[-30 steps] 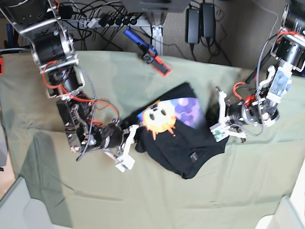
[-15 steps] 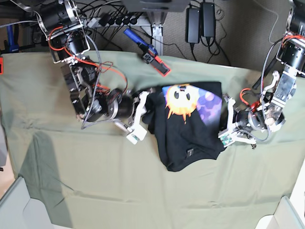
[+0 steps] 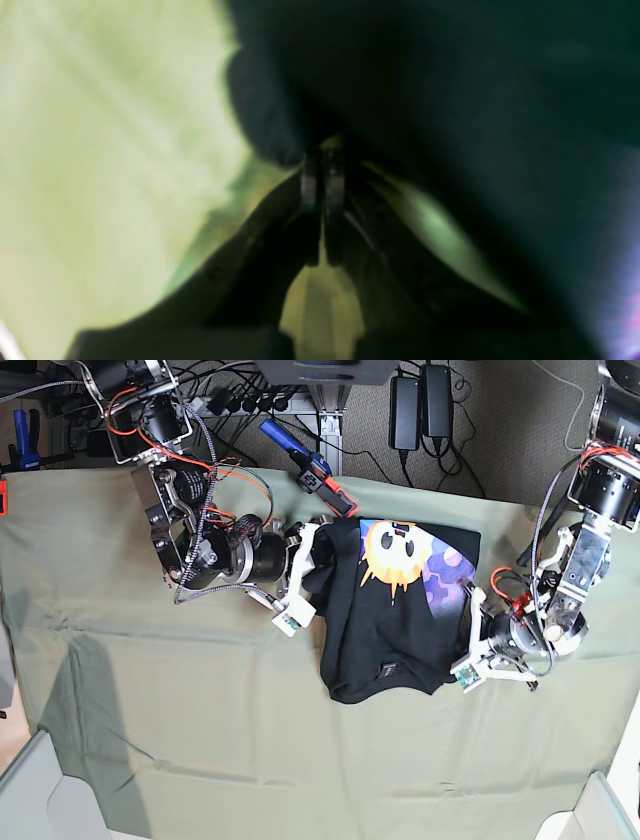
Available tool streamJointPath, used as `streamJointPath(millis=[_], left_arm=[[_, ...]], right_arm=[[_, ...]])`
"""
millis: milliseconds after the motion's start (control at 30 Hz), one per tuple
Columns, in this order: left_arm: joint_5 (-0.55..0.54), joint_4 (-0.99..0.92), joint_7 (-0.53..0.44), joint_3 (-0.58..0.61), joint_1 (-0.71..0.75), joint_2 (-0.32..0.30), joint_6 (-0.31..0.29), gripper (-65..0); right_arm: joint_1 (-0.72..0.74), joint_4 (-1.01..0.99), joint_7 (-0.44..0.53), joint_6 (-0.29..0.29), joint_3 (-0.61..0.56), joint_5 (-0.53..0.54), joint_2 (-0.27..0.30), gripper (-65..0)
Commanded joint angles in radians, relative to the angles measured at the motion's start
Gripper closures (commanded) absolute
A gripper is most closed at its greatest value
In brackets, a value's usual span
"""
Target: Fold the T-shirt properly
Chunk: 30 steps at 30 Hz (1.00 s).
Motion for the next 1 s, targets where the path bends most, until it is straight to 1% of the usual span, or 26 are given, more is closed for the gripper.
streamJointPath(millis=[0,100,167,300,367,433,567,600,700,767,867,967], left_arm=[[-0.015,0.012,-0.001,-0.009,-0.037,-0.031,0.023,-1.0],[-0.076,0.029,0.003,-0.024,-0.047,-0.088,0.022,-1.0],[-0.113,0.037,0.02,-0.047,-0.046,-0.122,0.022,-1.0],[-0.213,0.04,0.08,-0.122,-0.04,-0.167,0.012,-1.0],[-0.27,0.041,0.11,-0.179,-0.026,-0.18,-0.014,-1.0],[-0.344,0.042,0.156,-0.247,-0.002,-0.188,-0.059,-1.0],[-0.531,0.043,0.268,-0.402,0.067,-0.194,-0.179,-1.0],[-0.581,0.047,0.303,-0.442,0.087,-0.194,-0.197,-1.0],[-0.721,0.1,0.407,-0.564,0.172,-0.194,-0.197,-1.0],[-0.787,0.158,0.444,-0.629,0.243,-0.206,-0.197,-1.0],[-0.797,0.266,0.451,-0.698,0.364,-0.225,-0.197,-1.0],[-0.784,0.352,0.451,-0.745,0.49,-0.23,-0.197,-1.0]], right_arm=[[0.005,0.011,-0.034,0.076,0.02,-0.013,0.003,0.0],[0.005,0.02,-0.034,0.076,0.097,-0.013,0.006,0.0],[0.005,0.034,-0.033,0.076,0.155,-0.013,0.02,0.0],[0.005,0.068,-0.032,0.076,0.249,-0.011,0.093,0.0],[0.0,0.076,-0.039,0.076,0.283,0.003,0.14,0.0],[-0.017,0.081,-0.044,0.076,0.311,0.033,0.187,0.0],[-0.086,0.108,-0.054,0.076,0.356,0.082,0.266,0.0],[-0.108,0.121,-0.056,0.076,0.364,0.085,0.283,0.0],[-0.195,0.172,-0.059,0.076,0.389,0.089,0.335,0.0],[-0.257,0.214,-0.062,0.076,0.412,0.105,0.362,0.0],[-0.351,0.269,-0.061,0.076,0.449,0.113,0.391,0.0],[-0.446,0.314,-0.065,0.076,0.489,0.128,0.405,0.0]])
